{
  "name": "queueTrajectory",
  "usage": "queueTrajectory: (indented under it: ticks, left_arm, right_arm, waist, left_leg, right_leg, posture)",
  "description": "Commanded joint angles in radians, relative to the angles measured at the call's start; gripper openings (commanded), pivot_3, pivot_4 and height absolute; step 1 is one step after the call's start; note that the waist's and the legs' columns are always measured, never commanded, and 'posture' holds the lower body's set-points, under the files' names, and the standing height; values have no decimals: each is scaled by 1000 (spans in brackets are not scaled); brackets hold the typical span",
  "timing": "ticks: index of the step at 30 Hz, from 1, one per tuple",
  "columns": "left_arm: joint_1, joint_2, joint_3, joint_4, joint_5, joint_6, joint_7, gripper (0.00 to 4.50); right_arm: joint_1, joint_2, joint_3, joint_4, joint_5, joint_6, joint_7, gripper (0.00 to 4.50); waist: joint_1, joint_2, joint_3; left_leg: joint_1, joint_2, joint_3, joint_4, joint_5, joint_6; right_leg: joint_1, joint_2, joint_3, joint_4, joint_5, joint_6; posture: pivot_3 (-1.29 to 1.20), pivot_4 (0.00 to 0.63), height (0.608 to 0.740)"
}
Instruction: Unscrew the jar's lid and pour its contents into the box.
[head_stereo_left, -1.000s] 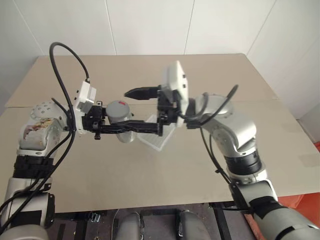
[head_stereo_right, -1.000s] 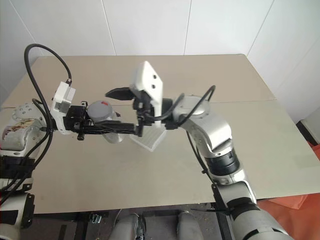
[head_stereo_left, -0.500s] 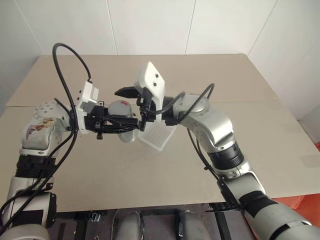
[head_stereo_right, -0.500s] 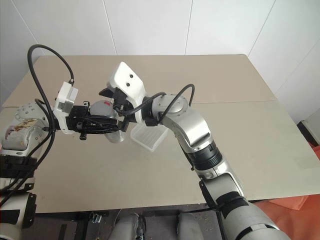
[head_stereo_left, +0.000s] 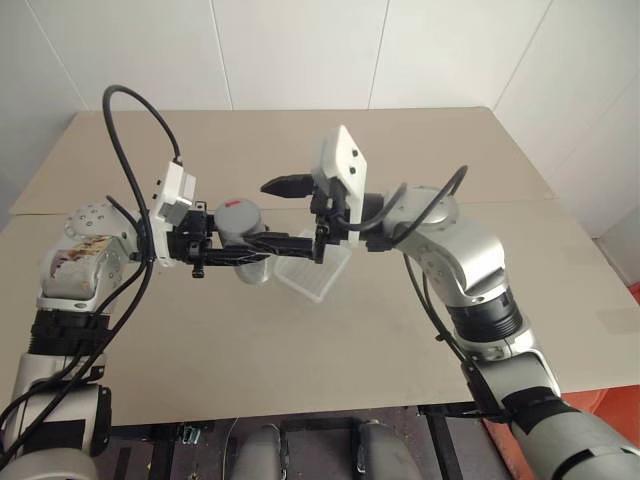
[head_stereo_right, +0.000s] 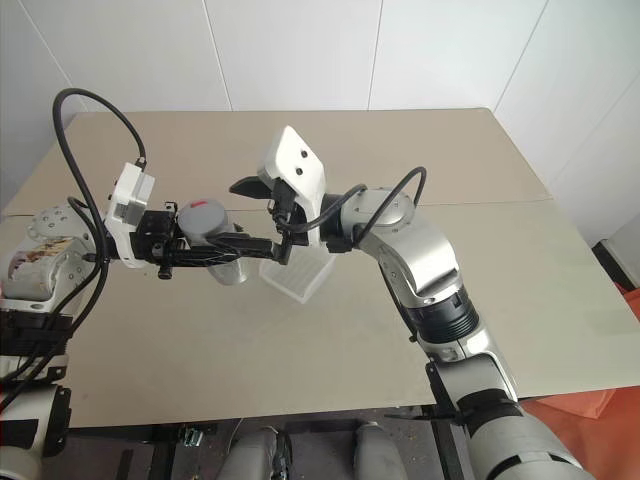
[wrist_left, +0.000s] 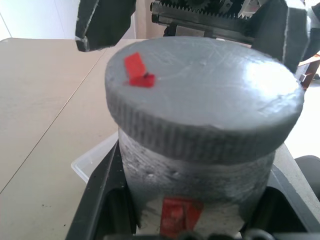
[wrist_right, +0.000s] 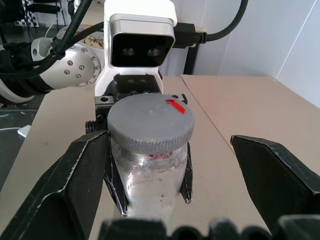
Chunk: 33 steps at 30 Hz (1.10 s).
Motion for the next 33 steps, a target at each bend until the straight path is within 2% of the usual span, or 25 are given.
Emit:
queueTrajectory:
  ticks: [1,14,24,33]
  left_arm:
    - [-20,16,15,-27,-13,-15,-24,1954]
    - [-28,16,12,-19,-6,-17,-35,1954]
    - [-21,6,8,-28,-8,-16,-29,1954]
    - [-4,7,15,-46,-12,-11,-17,1954]
  right_arm:
    - [2,-22,-65,-33,8,-22,-6,4432]
    - [49,-60,-76,-114,56,-23,89,4432]
    - [-15,49,-19,-85,36,38,-2,4432]
    - [-67,108,20,6,18,62,-8,4432]
  waist:
    - [0,0,0]
    - [1,0,0]
    - [0,0,0]
    - [1,0,0]
  left_leg:
    - [0,0,0,0,0,0]
    - [0,0,0,0,0,0]
    - [0,0,0,0,0,0]
    - [0,0,0,0,0,0]
  right_leg:
    - [0,0,0,0,0,0]
    - [0,0,0,0,0,0]
    - [0,0,0,0,0,0]
    - [0,0,0,0,0,0]
  posture:
    - [0,150,740]
    - [0,150,740]
    - [0,150,740]
    - [0,150,740]
